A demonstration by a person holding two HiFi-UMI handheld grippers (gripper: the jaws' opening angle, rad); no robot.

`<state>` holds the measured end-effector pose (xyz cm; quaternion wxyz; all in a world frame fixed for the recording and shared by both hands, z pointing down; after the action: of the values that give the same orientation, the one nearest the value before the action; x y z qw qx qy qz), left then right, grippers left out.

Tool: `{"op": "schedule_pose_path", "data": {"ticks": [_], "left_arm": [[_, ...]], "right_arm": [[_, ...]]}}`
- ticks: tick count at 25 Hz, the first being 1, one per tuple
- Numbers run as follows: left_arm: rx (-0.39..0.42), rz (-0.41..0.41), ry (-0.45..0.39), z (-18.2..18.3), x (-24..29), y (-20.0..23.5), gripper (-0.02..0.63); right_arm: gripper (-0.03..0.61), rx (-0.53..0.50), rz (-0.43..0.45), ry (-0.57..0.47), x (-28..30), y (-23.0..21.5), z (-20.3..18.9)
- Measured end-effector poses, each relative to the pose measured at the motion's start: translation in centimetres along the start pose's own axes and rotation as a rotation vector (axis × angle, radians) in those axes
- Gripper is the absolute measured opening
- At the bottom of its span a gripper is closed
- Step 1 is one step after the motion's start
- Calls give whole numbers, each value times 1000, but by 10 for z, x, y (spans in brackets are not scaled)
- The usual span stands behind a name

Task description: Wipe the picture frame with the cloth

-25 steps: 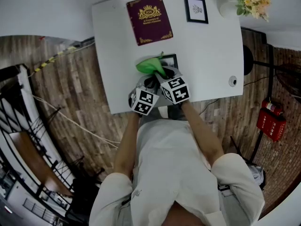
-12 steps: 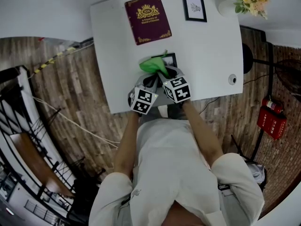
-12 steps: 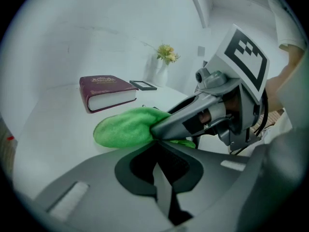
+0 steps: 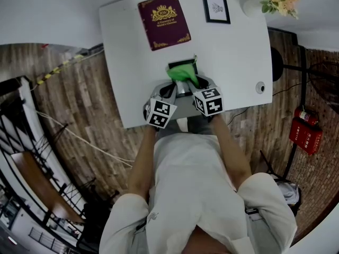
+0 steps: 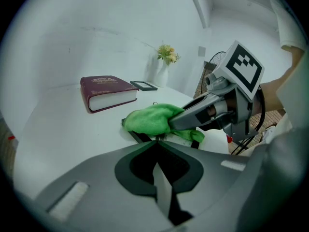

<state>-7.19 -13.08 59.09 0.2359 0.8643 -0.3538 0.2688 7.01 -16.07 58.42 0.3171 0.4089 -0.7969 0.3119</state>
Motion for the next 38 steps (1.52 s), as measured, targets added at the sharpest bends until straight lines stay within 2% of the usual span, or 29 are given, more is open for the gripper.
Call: {"op": "schedule_pose_path", "data": {"ticks": [9, 19, 25, 34, 38], "left_arm": [[5, -8, 1, 1, 0, 0, 20], [13, -23, -2, 1, -1, 1, 20], [13, -28, -1, 1, 0, 2, 20], [15, -25, 0, 1, 0, 2, 20], [6, -25, -3, 0, 0, 2, 20]], "right_arm": [[100, 60, -4, -40, -14, -13, -3], [100, 112, -131, -27, -34, -39, -16], [100, 113, -158, -60, -53, -31, -12], [100, 52, -3, -47, -34, 32, -11], [98, 56, 25, -33, -19, 47, -15]]}}
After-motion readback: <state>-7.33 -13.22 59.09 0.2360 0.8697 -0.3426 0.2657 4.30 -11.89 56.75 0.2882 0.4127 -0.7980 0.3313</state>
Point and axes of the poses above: the fingertips, and each gripper's own axes: x forward along the fingers, y to its left, z out of its top, the point moved 8 cm from there along -x, backward along the fingers, and after that the axes turned 1 degree about -z, right-handed, at the moved point
